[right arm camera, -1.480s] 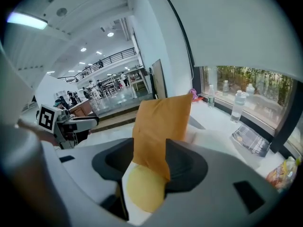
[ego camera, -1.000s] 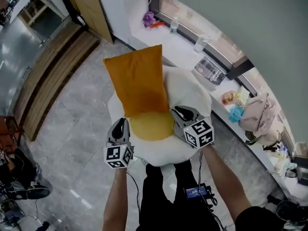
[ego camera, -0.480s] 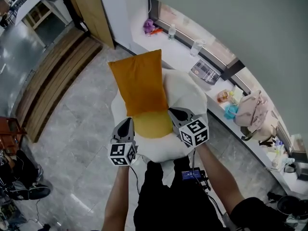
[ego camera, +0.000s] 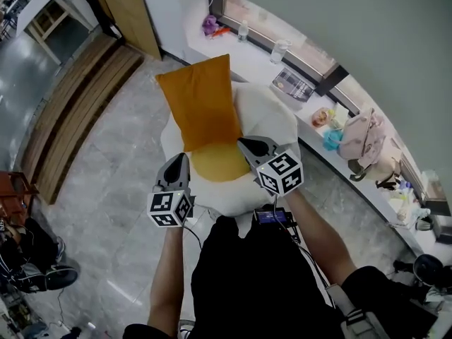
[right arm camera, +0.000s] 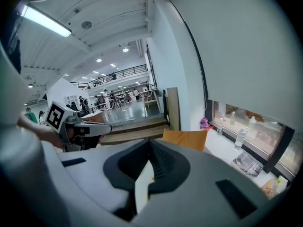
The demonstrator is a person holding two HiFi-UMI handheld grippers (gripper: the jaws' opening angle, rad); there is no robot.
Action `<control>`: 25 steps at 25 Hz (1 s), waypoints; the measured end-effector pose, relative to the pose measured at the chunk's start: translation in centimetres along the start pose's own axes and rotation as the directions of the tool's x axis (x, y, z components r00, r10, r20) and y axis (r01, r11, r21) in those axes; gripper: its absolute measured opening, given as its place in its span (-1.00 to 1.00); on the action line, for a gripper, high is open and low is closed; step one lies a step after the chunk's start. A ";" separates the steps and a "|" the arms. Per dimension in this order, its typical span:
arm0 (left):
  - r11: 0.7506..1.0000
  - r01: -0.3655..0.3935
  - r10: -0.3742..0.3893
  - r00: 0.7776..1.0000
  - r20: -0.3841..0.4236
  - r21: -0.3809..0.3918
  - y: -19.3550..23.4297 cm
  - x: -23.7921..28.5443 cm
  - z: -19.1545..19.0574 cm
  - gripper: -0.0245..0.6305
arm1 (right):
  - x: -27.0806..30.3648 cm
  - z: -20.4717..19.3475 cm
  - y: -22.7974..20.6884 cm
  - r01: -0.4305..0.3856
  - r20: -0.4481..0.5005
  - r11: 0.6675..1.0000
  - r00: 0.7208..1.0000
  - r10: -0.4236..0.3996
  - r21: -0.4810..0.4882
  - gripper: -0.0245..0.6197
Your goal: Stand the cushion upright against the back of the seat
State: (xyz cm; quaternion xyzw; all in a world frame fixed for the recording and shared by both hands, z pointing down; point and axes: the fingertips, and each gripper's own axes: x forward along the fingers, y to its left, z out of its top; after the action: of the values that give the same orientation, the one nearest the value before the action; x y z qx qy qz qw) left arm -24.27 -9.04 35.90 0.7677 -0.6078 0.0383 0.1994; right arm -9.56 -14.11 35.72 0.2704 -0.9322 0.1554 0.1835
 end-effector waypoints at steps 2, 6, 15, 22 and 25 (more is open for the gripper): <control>1.000 0.013 -0.013 1.000 0.000 -0.008 -0.4 -0.8 0.3 -0.88 | -0.4 0.7 0.8 0.000 0.014 1.000 1.000 0.000 -0.006 -0.87; 0.999 0.047 -0.047 0.999 0.002 -0.016 -1.7 -2.7 1.0 -0.89 | -1.7 2.0 2.4 -0.008 0.041 1.000 0.999 0.009 -0.018 -0.87; 0.991 0.135 -0.135 0.990 0.030 -0.005 -4.5 -6.7 5.1 -0.89 | -6.1 7.2 5.0 -0.014 0.104 0.994 0.994 0.025 -0.109 -0.87; 0.984 0.176 -0.175 0.983 0.056 -0.007 -6.5 -10.1 6.7 -0.89 | -11.7 11.6 6.4 0.012 0.167 0.982 0.986 0.020 -0.190 -0.87; 0.983 0.183 -0.182 0.982 0.056 -0.012 -7.3 -11.0 6.3 -0.88 | -13.3 11.1 6.1 0.011 0.157 0.983 0.987 0.018 -0.181 -0.87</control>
State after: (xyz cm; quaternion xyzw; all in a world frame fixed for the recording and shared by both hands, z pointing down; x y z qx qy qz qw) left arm -21.34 0.17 24.94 0.8191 -0.5405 -0.0066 0.1919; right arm -5.42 -7.56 19.08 0.2622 -0.9546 0.0482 0.1327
